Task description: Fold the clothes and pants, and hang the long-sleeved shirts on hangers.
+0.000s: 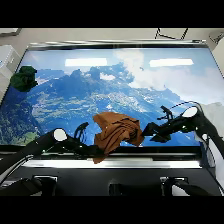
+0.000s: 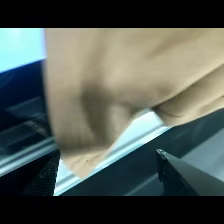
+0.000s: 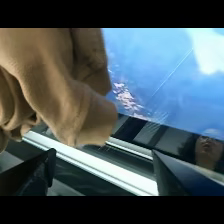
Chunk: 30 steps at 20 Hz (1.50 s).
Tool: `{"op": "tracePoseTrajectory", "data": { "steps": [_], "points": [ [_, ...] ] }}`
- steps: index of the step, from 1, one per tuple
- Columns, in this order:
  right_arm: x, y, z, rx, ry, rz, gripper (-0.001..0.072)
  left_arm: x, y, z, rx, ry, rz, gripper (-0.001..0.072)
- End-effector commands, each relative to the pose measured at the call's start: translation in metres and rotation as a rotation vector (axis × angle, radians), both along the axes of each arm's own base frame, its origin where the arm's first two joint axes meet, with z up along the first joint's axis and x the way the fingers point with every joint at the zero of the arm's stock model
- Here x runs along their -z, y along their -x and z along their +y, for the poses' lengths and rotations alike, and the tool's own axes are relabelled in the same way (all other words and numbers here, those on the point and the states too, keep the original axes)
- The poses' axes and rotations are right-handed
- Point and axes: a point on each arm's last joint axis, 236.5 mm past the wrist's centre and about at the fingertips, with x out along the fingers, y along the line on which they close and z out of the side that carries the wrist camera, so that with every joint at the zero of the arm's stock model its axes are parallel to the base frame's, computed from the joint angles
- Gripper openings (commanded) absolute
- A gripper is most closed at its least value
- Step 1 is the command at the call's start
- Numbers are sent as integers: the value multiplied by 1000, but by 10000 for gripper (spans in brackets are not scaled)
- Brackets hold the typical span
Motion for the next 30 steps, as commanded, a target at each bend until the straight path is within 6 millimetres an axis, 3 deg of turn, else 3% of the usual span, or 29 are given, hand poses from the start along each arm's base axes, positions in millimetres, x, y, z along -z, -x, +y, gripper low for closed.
{"op": "tracePoseTrajectory", "data": {
  "steps": [1, 3, 4, 5, 6, 7, 8, 10, 12, 13, 14, 15, 17, 18, 19, 20, 21, 23, 26, 28, 30],
  "points": [
    [12, -7, 20, -20, 25, -65, 712, 15, 1, -4, -43, -38, 0, 480],
    [15, -11, 29, -19, 32, -84, 692, 15, 0, -4, -43, -38, -2, 73],
    [16, -12, 35, -28, 31, -95, 662, 14, 0, -4, -37, -35, -8, 28],
    [16, -12, 40, -37, 29, -104, 561, 12, -2, -5, -31, -29, -20, 26],
    [16, -12, 43, -45, 31, -111, 358, 9, -6, -6, -32, -24, -34, 26],
    [16, -12, 44, -47, 31, -111, 105, 4, -13, -6, -23, -24, -66, 25],
    [13, -13, 41, -50, 31, -111, 41, -5, -27, -2, -5, -32, -130, 24],
    [-6, -29, 22, -77, 75, -163, 41, -41, -72, 16, -18, -74, -298, 23],
    [-55, -74, -18, -69, 177, -328, 41, -113, -134, 51, -102, -122, -516, 23],
    [-95, -101, -38, -42, 227, -448, 41, -169, -165, 70, -171, -116, -660, 23],
    [-145, -126, -56, -4, 268, -590, 41, -237, -192, 88, -262, -80, -816, 24],
    [-207, -147, -69, 31, 299, -761, 41, -306, -206, 103, -347, -31, -966, 24],
    [-332, -154, -80, 94, 348, -1076, 42, -445, -204, 124, -484, 103, -1270, 25],
    [-388, -144, -79, 118, 362, -1220, 42, -500, -191, 130, -521, 161, -1398, 24],
    [-433, -131, -78, 142, 368, -1336, 42, -546, -172, 133, -544, 218, -1507, 25],
    [-471, -113, -77, 163, 381, -1440, 42, -580, -154, 135, -558, 264, -1588, 25],
    [-498, -97, -79, 180, 410, -1522, 42, -599, -140, 139, -561, 281, -1647, 25],
    [-527, -68, -86, 208, 468, -1612, 43, -614, -123, 149, -561, 247, -1718, 25],
    [-526, -39, -100, 204, 580, -1595, 43, -606, -115, 176, -566, 64, -1760, 24],
    [-501, -32, -120, 195, 678, -1479, 43, -585, -121, 199, -584, -90, -1710, 25],
    [-454, -31, -137, 180, 722, -1269, 43, -540, -133, 220, -551, -279, -1590, 24]
  ]
}}
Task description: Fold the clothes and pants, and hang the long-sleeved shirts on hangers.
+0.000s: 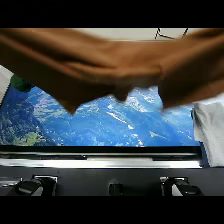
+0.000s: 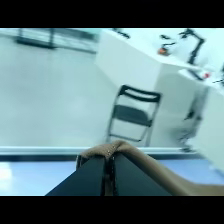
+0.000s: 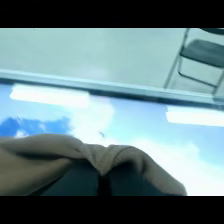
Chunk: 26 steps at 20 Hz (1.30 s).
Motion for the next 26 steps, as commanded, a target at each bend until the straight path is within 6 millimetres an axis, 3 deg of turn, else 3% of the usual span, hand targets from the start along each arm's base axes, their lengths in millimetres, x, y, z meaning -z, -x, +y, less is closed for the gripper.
{"op": "tracePoseTrajectory", "data": {
  "steps": [1, 5, 7, 9, 11, 13, 16, 18, 19, 20, 21, 22, 23, 25, 26],
  "points": [
    [66, 12, -30, 129, 2, 283, 42, 66, -12, 44, -184, -164, 215, 25],
    [194, -18, -31, 138, -76, 669, 42, 175, -62, 39, -188, -243, 391, 24],
    [258, -48, -35, 147, -91, 770, 43, 217, -94, 42, -212, -204, 421, 24],
    [314, -86, -38, 190, -163, 812, 43, 272, -124, 57, -268, -139, 548, 25],
    [356, -129, -29, 223, -312, 821, 43, 328, -153, 61, -281, -116, 677, 25],
    [388, -169, -6, 215, -507, 809, 43, 375, -181, 52, -260, -82, 743, 27],
    [427, -203, 26, 200, -764, 837, 43, 434, -200, 34, -227, 15, 858, 27],
    [448, -211, 34, 210, -846, 868, 45, 465, -197, 19, -204, 106, 960, 60],
    [453, -211, 32, 214, -850, 876, 69, 475, -191, 11, -190, 154, 1014, 183],
    [452, -211, 24, 218, -841, 868, 201, 480, -184, 9, -184, 177, 1059, 407],
    [446, -209, 13, 206, -825, 872, 383, 485, -173, 15, -186, 163, 1123, 644],
    [438, -202, -6, 177, -784, 892, 534, 488, -157, 28, -167, 108, 1193, 668],
    [431, -192, -31, 171, -737, 919, 588, 492, -136, 46, -138, 45, 1282, 668],
    [431, -155, -89, 250, -707, 1015, 584, 503, -81, 76, -85, 22, 1503, 666],
    [438, -132, -112, 295, -715, 1078, 563, 508, -55, 81, -30, 37, 1595, 653]
  ]
}}
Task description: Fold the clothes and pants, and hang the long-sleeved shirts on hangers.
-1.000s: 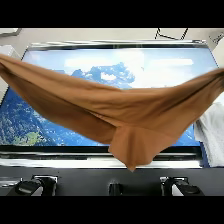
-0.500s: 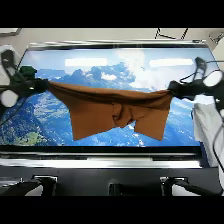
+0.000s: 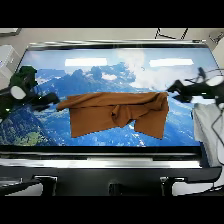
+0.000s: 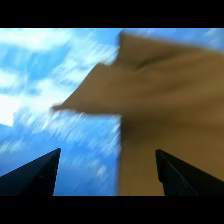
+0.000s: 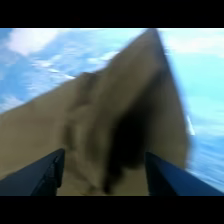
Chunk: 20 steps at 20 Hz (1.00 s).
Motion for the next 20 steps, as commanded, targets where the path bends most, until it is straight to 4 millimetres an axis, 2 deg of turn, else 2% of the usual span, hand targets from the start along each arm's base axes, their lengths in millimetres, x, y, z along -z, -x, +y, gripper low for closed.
{"op": "tracePoseTrajectory", "data": {
  "steps": [1, 3, 5, 6, 10, 14, 18, 20],
  "points": [
    [13, 70, -66, 1, 2, 212, 563, 19, 98, 11, 115, 170, 358, 654],
    [28, 97, -73, 15, -41, 296, 563, 37, 118, -11, 87, 331, 394, 650],
    [39, 111, -63, -10, -70, 343, 563, 56, 127, -40, 78, 439, 382, 577],
    [43, 115, -56, -36, -75, 355, 563, 65, 128, -50, 56, 465, 375, 577],
    [44, 111, -48, -57, -80, 341, 563, 83, 132, -84, 57, 523, 357, 576],
    [44, 108, -51, -48, -70, 328, 563, 93, 124, -106, 58, 482, 323, 574],
    [48, 99, -54, -37, -48, 304, 563, 97, 116, -113, 39, 452, 295, 48],
    [58, 92, -46, -65, -40, 298, 564, 96, 115, -113, 41, 452, 291, 26]
  ]
}}
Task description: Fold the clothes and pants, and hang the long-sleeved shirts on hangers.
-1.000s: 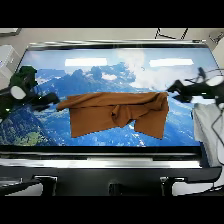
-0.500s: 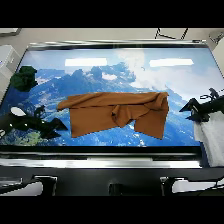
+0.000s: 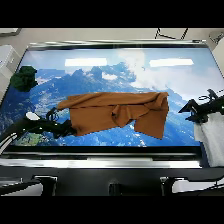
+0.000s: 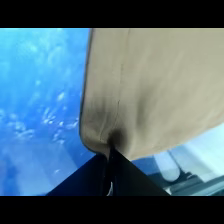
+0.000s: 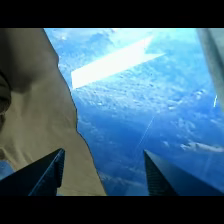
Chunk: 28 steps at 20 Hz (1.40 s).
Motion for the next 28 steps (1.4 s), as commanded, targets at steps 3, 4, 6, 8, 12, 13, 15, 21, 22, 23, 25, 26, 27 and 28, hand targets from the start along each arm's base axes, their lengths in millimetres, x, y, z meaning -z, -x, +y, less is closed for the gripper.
{"op": "tracePoseTrajectory", "data": {
  "steps": [3, 4, 6, 8, 12, 13, 15, 21, 22, 23, 25, 26, 27, 28],
  "points": [
    [27, -28, 32, -86, -33, -55, 565, -4, -6, -4, -16, -7, -30, 26],
    [34, -35, 38, -91, -38, -69, 565, -7, -7, -4, -15, -7, -39, 26],
    [43, -51, 44, -69, -46, -110, 558, -14, -9, -4, -15, -8, -62, 26],
    [44, -68, 47, -22, -73, -159, 541, -20, -11, -4, -15, -8, -84, 26],
    [53, -79, 51, 36, -111, -166, 532, -27, -13, -4, -16, -9, -106, 26],
    [58, -78, 53, 38, -117, -153, 503, -27, -13, -4, -16, -9, -106, 26],
    [65, -78, 67, 16, -125, -136, 331, -28, -13, -4, -16, -8, -107, 26],
    [-22, -88, 67, -158, -61, -261, 40, -124, -75, 17, 9, -90, -442, 24],
    [-60, -94, 66, -178, -29, -336, 40, -172, -95, 26, 2, -123, -572, 24],
    [-111, -98, 65, -196, 18, -439, 40, -236, -112, 37, -14, -162, -735, 24],
    [-230, -98, 62, -210, 165, -698, 40, -391, -121, 59, -85, -234, -1101, 25],
    [-301, -89, 60, -202, 267, -858, 40, -469, -109, 69, -133, -271, -1284, 25],
    [-369, -72, 60, -179, 370, -1016, 41, -544, -85, 79, -188, -318, -1467, 24],
    [-436, -45, 61, -142, 483, -1178, 41, -603, -55, 86, -227, -374, -1616, 25]
  ]
}}
